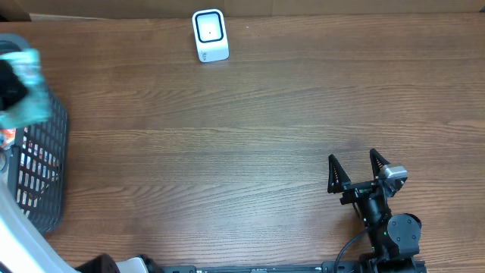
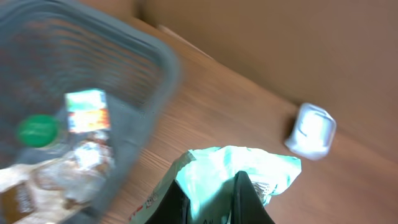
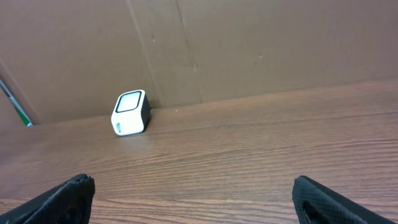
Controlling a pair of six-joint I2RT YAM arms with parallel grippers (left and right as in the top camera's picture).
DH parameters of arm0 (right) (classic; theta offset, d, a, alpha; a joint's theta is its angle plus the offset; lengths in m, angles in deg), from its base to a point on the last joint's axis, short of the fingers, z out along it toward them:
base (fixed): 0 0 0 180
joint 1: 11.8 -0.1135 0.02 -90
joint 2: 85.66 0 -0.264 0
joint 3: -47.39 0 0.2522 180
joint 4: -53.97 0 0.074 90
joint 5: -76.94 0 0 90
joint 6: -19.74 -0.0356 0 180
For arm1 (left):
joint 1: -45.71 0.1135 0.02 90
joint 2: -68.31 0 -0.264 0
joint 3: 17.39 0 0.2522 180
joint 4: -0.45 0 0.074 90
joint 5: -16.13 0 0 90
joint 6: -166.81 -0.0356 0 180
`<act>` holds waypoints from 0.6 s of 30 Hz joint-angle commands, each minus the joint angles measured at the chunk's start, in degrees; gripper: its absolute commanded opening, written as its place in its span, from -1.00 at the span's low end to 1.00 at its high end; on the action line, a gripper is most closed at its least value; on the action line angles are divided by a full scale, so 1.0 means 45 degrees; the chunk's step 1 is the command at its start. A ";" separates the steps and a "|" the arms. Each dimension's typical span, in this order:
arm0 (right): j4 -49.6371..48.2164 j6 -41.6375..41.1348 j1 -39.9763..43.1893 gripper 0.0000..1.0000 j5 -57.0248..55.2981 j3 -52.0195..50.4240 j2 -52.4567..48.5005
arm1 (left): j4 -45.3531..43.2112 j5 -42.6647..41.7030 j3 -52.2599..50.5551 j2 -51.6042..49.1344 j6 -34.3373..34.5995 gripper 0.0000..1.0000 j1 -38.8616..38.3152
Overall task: Scan the item barcode
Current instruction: 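Lift the wipes pack out and place it on the table center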
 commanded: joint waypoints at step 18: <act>-0.0039 0.0024 -0.0058 1.00 0.0015 -0.0131 0.0151 | -0.4415 -0.0267 -1.0117 -0.0413 0.4061 -0.92 -0.8461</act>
